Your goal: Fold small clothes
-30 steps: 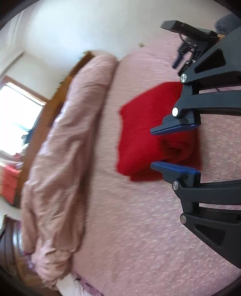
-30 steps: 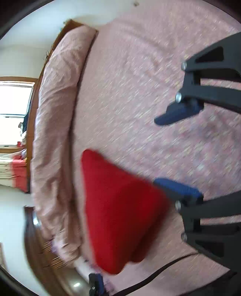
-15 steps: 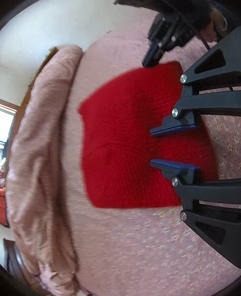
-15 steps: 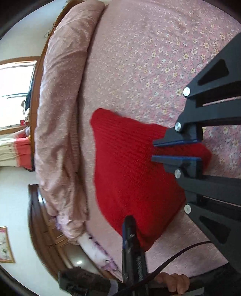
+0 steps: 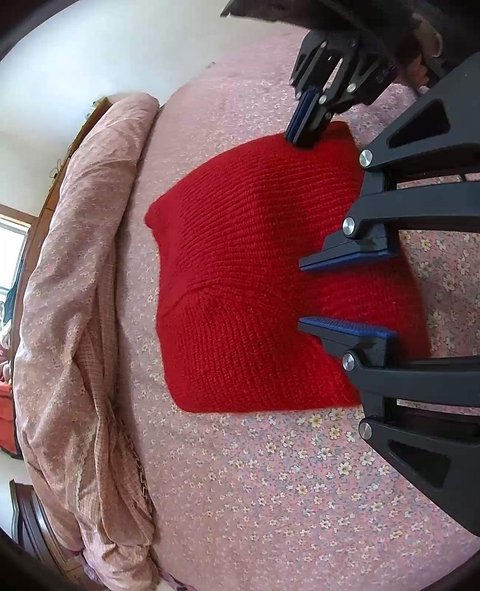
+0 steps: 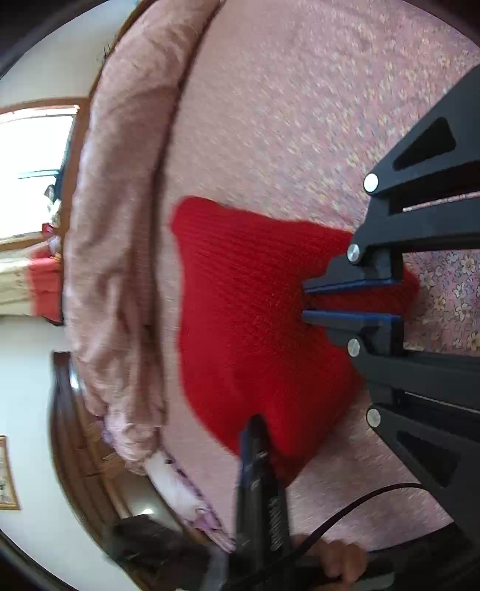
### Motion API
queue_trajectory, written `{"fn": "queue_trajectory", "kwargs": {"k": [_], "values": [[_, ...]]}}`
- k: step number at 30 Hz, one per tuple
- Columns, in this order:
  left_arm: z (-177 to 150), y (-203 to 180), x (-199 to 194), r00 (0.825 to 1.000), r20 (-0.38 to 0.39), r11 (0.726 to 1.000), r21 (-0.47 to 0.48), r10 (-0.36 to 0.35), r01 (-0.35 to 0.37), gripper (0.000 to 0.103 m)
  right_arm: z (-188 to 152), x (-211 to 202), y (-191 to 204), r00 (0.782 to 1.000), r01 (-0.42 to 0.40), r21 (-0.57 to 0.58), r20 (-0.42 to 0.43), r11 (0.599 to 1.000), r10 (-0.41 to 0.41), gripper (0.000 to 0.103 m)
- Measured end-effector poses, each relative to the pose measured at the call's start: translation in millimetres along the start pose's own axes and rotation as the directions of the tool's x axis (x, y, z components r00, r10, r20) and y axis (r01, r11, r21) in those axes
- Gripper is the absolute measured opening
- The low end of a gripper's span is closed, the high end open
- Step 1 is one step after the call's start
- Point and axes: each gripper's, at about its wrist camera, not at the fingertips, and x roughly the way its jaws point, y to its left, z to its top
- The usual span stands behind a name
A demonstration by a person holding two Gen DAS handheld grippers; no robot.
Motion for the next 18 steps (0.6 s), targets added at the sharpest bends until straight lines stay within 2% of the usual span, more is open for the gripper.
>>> {"fn": "queue_trajectory", "kwargs": {"k": [3,6,14,18], "values": [[-3,-2,-2,1.000,0.005,1.000,0.010,0.002,-0.002,0.020,1,2,-11,0.999,-0.039,0.072,-0.022,0.997,0.041,0.008],[-3,-3,-2,1.000,0.006,1.000,0.015,0.008,-0.008,0.020,2,1,-14,0.998,-0.056,0.093,-0.027,0.994,0.059,0.008],[-6,-9,-2,0.999,0.006,0.999,0.037,0.035,-0.035,0.020,4,1,-5,0.996,-0.012,0.058,-0.092,0.998,0.017,0.008],[-5,-15,-12,0.999,0.011,0.998,0.040,0.052,-0.052,0.021,0,-1,0,0.998,0.015,0.021,-0.068,1.000,-0.013,0.008]]}}
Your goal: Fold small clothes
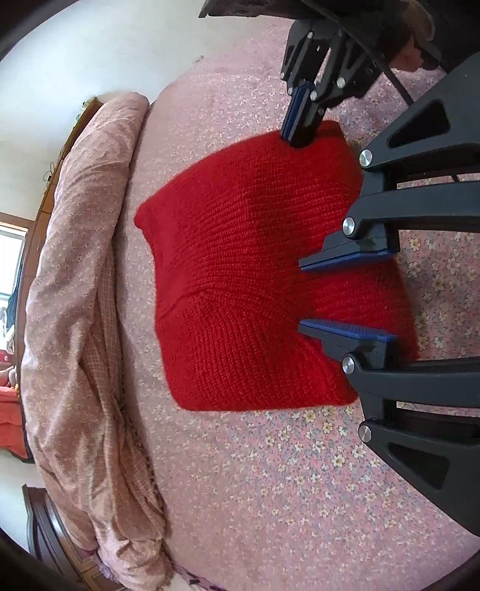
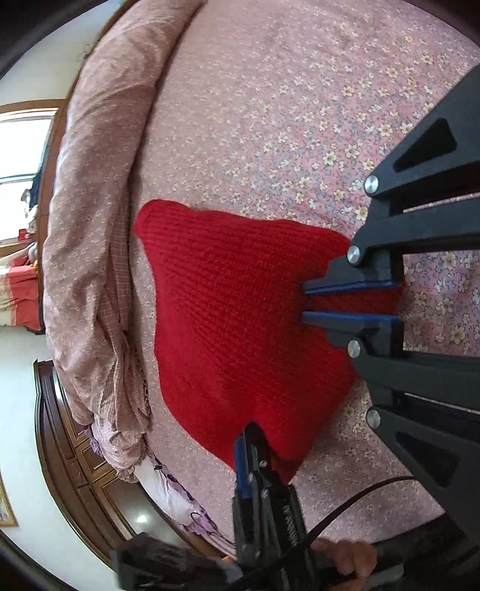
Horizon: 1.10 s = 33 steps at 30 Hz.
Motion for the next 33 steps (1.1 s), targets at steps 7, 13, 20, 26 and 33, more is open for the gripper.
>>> {"fn": "queue_trajectory", "kwargs": {"k": [7,13,20,26,33], "values": [[19,6,-22,0.996,0.059,0.993,-0.092,-0.065,0.070,0.026,1,-3,5,0.999,0.034,-0.030,0.014,0.999,-0.034,0.009],[21,21,-9,0.998,0.026,0.989,-0.131,-0.063,0.065,0.026,1,-3,0,1.000,0.014,-0.019,0.017,1.000,-0.013,0.010],[22,25,-29,0.995,0.093,0.995,-0.088,-0.043,0.051,0.027,9,-11,-2,1.000,0.004,0.016,0.021,1.000,-0.005,0.013],[22,47,-27,0.995,0.098,0.994,-0.105,-0.011,0.021,0.072,28,-32,-27,0.980,-0.171,0.113,0.122,0.979,0.157,0.058],[10,75,12,0.996,-0.009,0.976,-0.200,-0.092,0.088,0.075,36,-11,-73,0.975,-0.216,0.273,0.112,0.937,0.192,0.060]]}}
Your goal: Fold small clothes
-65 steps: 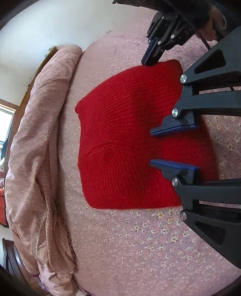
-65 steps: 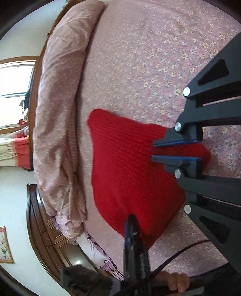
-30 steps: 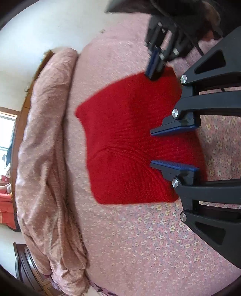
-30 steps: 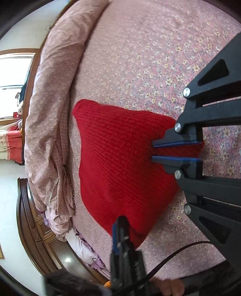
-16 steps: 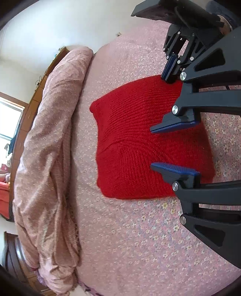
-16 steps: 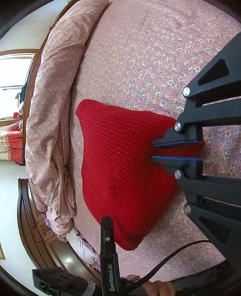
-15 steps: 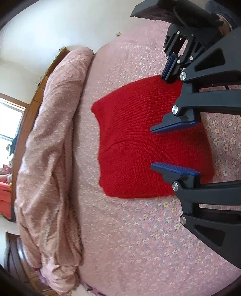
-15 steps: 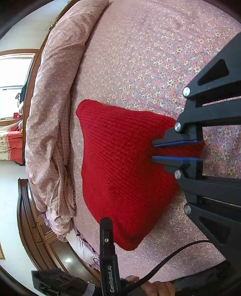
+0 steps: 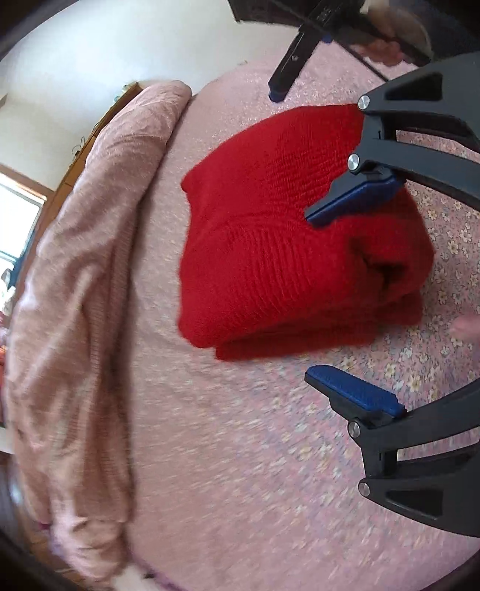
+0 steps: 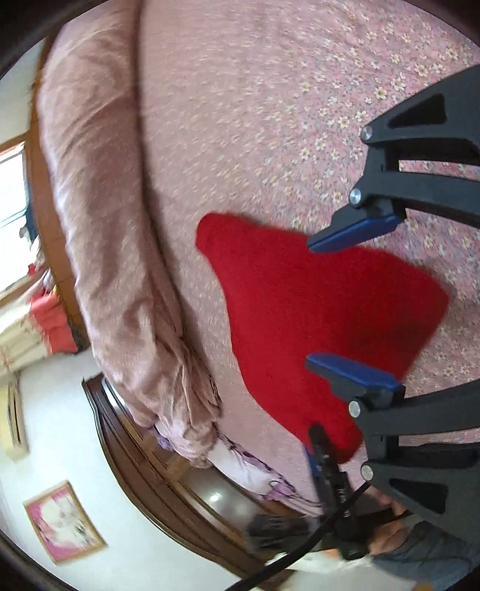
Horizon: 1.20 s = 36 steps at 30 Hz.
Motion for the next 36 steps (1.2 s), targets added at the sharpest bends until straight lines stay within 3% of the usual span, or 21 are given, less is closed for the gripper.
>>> {"fn": "queue_trajectory", "kwargs": {"k": [4,6,7,10,13,16,18,22,32,36], "values": [[-7,13,22,0.996,-0.058,0.997,-0.056,-0.062,0.059,0.084,-5,24,-31,0.993,-0.071,0.164,-0.078,0.984,0.085,0.060],[-11,21,34,0.991,-0.103,0.992,-0.100,-0.086,0.076,0.091,-11,35,-38,0.984,-0.111,0.219,-0.114,0.969,0.138,0.065],[-12,26,37,0.987,-0.110,0.986,-0.133,-0.119,0.104,0.093,-14,39,-41,0.980,-0.131,0.246,-0.115,0.960,0.163,0.073],[-11,29,37,0.980,-0.121,0.979,-0.146,-0.158,0.140,0.093,-18,46,-49,0.975,-0.140,0.293,-0.128,0.946,0.184,0.081],[-12,29,36,0.978,-0.120,0.977,-0.147,-0.171,0.152,0.093,-23,50,-59,0.954,-0.202,0.369,-0.135,0.907,0.267,0.082],[-9,34,29,0.961,-0.093,0.949,-0.205,-0.261,0.238,0.089,-28,54,-61,0.929,-0.270,0.409,-0.126,0.872,0.347,0.084],[-8,36,26,0.943,-0.074,0.921,-0.249,-0.325,0.298,0.089,-29,53,-58,0.934,-0.279,0.379,-0.108,0.882,0.342,0.085],[-6,31,30,0.947,-0.089,0.929,-0.243,-0.308,0.279,0.089,-32,59,-50,0.941,-0.258,0.353,-0.119,0.900,0.317,0.089],[-6,32,42,0.937,-0.111,0.915,-0.281,-0.330,0.289,0.093,-34,74,-54,0.921,-0.298,0.394,-0.119,0.869,0.370,0.093],[-10,15,44,0.949,-0.105,0.933,-0.244,-0.298,0.266,0.096,-33,82,-42,0.927,-0.281,0.356,-0.138,0.891,0.348,0.096]]}}
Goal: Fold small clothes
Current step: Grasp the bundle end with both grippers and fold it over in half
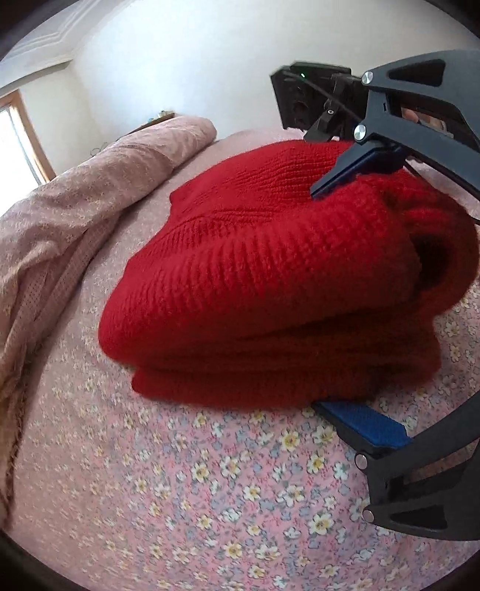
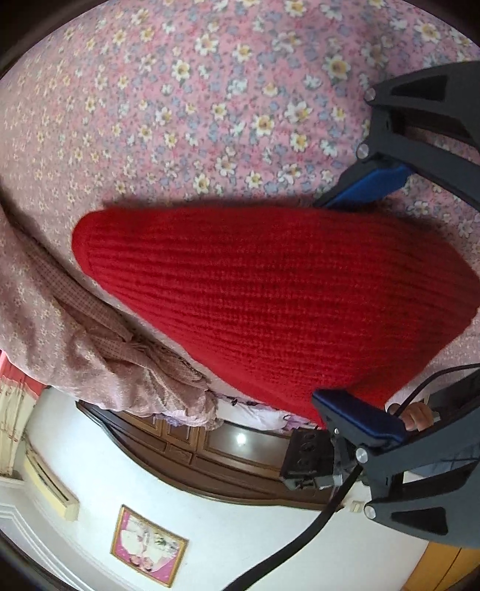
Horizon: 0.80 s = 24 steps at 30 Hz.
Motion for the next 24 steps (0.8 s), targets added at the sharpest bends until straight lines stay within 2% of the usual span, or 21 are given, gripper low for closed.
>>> {"fn": "queue_trajectory", "kwargs": {"k": [3,5,8,16,20,24], "values": [[-3,-10,3,0.999,0.034,1.000,0.028,0.013,-0.014,0.091,2,3,3,1.000,0.015,-0.020,-0.005,1.000,-0.015,0.095],[-4,-15,5,0.998,0.055,0.999,0.043,0.016,-0.018,0.071,2,4,5,1.000,0.026,-0.032,-0.006,0.999,-0.026,0.083],[-6,-25,1,0.997,0.077,0.998,0.067,0.012,-0.017,0.052,2,4,14,0.998,0.057,-0.073,0.007,0.996,-0.057,0.073],[-3,-41,-8,0.993,0.111,0.993,0.105,0.040,-0.052,0.045,4,-1,38,0.989,0.150,-0.206,0.035,0.967,-0.147,0.066],[12,-75,-4,0.989,0.143,0.988,0.145,0.033,-0.054,0.044,7,-11,51,0.981,0.191,-0.257,0.078,0.947,-0.176,0.065],[16,-107,8,0.985,0.170,0.978,0.200,0.025,-0.059,0.044,14,-37,48,0.973,0.216,-0.258,0.135,0.942,-0.186,0.065]]}}
